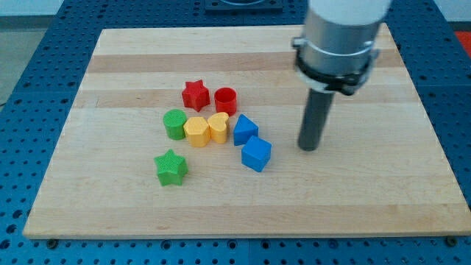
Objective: Separate the blue triangle and yellow heart
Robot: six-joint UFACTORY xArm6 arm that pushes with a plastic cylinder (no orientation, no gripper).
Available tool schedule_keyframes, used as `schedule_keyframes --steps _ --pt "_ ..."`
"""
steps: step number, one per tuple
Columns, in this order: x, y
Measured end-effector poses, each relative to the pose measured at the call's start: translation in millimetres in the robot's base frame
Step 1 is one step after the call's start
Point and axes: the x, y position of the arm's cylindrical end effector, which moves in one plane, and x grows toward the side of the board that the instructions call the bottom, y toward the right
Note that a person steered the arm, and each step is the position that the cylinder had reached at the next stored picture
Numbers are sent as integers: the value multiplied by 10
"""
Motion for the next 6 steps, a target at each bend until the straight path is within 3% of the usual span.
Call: schedule_keyframes --steps 2,4,6 --pt "-429 -703" --pt "-295 -1599" --pt "23 -1738"
